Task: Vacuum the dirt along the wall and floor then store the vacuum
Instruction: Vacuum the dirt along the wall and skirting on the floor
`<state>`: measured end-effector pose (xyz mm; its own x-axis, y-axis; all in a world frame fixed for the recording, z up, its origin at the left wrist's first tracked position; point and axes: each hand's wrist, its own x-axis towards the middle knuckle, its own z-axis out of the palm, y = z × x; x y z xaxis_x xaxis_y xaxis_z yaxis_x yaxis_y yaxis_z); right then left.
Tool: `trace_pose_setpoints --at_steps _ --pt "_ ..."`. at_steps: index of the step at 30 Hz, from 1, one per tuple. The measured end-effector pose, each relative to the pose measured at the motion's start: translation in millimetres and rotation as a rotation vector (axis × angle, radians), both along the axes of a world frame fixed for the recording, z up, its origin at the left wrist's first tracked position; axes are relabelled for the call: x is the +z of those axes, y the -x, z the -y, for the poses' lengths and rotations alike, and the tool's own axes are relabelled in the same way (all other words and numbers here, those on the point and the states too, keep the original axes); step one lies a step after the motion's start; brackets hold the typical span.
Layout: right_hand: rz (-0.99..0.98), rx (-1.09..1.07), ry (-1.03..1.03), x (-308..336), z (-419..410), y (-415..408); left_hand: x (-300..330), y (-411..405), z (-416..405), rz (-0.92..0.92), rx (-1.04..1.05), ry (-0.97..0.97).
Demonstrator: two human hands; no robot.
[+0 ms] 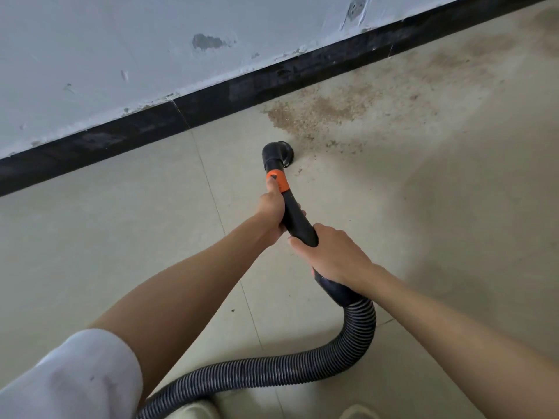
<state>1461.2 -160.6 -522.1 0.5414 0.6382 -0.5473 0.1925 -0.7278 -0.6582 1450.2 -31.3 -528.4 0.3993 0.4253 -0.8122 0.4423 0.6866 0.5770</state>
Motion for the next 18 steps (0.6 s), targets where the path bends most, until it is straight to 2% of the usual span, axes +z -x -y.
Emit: trace_pose_setpoints --at_steps 7,18 --pt "-0.012 -0.080 -0.003 -10 1 -3 -16 -14 0 -0.006 -0.052 -0.096" --pt "-0.051 0.104 0.047 -9 -7 30 -30 47 -12 -0.031 0.046 -0.193"
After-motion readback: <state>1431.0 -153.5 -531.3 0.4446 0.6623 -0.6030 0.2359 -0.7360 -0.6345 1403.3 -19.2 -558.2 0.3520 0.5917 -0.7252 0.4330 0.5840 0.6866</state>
